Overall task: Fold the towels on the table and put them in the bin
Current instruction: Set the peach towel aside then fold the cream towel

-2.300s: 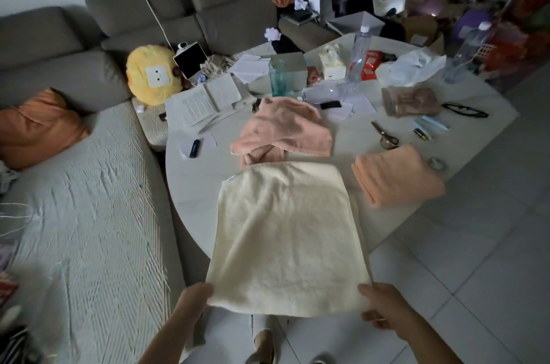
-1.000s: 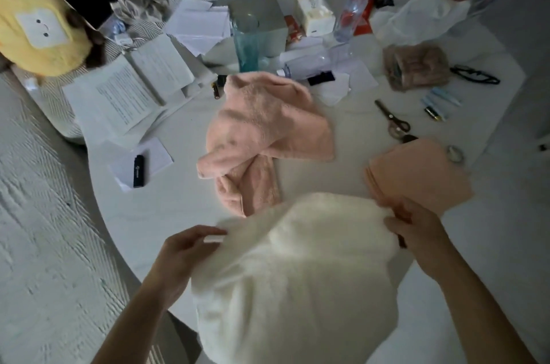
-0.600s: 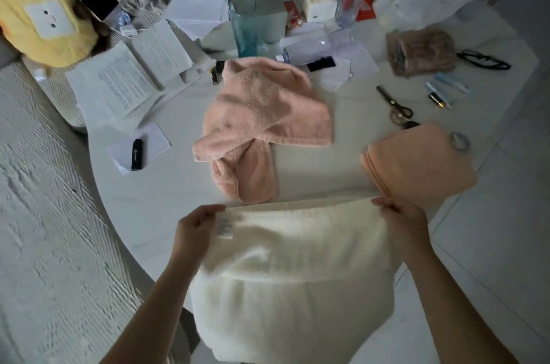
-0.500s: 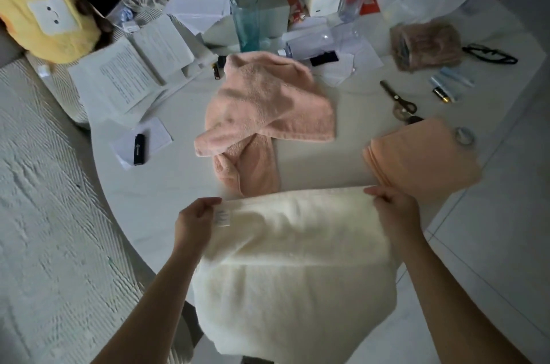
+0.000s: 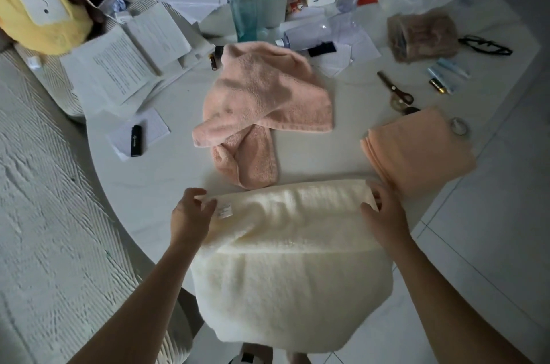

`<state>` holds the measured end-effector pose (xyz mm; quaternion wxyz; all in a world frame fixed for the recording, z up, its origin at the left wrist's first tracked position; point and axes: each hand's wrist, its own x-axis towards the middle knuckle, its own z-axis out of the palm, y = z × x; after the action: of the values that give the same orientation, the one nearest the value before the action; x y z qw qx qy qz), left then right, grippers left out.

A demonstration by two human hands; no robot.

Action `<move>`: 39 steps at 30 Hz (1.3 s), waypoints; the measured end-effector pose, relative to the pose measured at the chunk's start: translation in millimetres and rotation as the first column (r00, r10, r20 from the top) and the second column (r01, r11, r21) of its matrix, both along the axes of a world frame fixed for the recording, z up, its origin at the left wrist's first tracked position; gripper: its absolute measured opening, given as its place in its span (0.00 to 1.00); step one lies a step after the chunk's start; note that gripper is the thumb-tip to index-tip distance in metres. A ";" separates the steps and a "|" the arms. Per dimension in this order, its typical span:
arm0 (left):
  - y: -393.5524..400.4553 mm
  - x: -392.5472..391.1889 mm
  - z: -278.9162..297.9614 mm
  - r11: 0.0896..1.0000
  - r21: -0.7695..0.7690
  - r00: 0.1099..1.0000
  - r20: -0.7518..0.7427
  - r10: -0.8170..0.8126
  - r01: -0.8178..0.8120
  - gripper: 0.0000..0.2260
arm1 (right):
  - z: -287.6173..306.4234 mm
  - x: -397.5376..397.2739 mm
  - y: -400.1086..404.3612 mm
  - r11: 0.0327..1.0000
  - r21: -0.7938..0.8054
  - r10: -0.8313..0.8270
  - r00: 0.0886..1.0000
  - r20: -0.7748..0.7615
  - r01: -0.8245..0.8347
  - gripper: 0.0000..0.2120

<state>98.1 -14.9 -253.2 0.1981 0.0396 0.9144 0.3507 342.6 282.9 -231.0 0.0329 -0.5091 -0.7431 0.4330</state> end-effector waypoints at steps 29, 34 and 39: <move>-138.5 203.3 -34.1 0.797 0.315 0.736 0.639 0.224 -0.516 0.14 | -36.7 195.9 -75.8 0.932 -0.302 -0.185 0.979 0.083 0.202 0.13; -133.4 209.3 -37.5 0.863 0.314 0.817 0.549 0.176 -0.397 0.10 | -43.6 186.5 -74.9 0.945 -0.319 0.007 0.968 0.249 0.075 0.07; -121.2 199.4 -21.8 0.902 0.278 0.897 0.390 0.207 -0.329 0.16 | -34.4 169.2 -67.5 0.947 -0.300 -0.063 0.984 0.169 0.112 0.12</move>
<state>297.5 -136.0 -275.0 0.2975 -0.1185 0.7868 0.5276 511.8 215.5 -265.4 -0.0865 -0.5731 -0.6434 0.5002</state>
